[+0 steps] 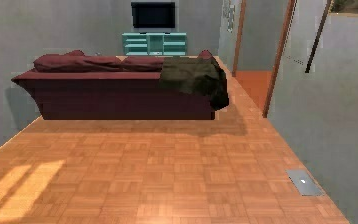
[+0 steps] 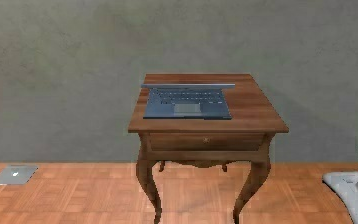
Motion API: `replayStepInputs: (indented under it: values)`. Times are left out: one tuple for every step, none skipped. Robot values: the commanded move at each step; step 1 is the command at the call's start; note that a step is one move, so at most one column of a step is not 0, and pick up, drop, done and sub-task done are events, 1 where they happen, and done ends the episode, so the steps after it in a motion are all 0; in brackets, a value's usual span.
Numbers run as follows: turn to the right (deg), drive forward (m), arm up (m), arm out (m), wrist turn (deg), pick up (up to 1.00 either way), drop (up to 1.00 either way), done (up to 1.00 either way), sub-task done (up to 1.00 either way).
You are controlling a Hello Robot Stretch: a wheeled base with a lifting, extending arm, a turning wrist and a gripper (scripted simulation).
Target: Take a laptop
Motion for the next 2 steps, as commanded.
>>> replayStepInputs:
  values:
    - [0.0, 0.00, 0.50, 0.00, 0.0, 0.00, 0.00, 0.00, 0.00]
    - [0.0, 0.00, 0.38, 0.00, 0.0, 0.00, 0.00, 0.00, 0.00]
